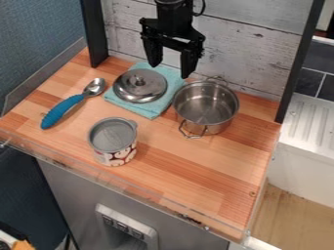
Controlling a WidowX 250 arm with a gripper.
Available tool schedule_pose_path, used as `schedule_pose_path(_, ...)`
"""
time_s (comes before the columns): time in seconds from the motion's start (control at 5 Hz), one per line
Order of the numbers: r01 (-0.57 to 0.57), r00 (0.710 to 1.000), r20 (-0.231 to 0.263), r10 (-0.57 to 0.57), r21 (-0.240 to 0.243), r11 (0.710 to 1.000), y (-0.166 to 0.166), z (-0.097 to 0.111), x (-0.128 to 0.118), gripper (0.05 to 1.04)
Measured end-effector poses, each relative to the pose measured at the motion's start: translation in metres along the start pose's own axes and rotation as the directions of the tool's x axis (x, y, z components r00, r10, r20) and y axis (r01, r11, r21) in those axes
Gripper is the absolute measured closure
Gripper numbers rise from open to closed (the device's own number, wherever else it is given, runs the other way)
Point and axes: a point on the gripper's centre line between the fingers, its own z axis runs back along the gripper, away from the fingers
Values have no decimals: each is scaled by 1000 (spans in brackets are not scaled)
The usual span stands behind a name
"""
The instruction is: Move the can to the right side of the table.
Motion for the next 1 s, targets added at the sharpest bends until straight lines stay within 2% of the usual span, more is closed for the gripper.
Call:
schedule_pose_path(0.2,-2,999,-39,2,-10,1000,-1,-14,-5,83)
schedule_pose_path(0.4,-19,998,-59,17,-27,999,12,-23,-22,83)
schedule_pose_path(0.6,-54,998,-24,54,-1,999,38,-6,-34,83)
schedule_pose_path(0.8,-51,998,-25,52,57,997,54,1,-51,83)
schedule_pose_path(1.0,-66,995,-75,71,68,996,68,-8,-76,83)
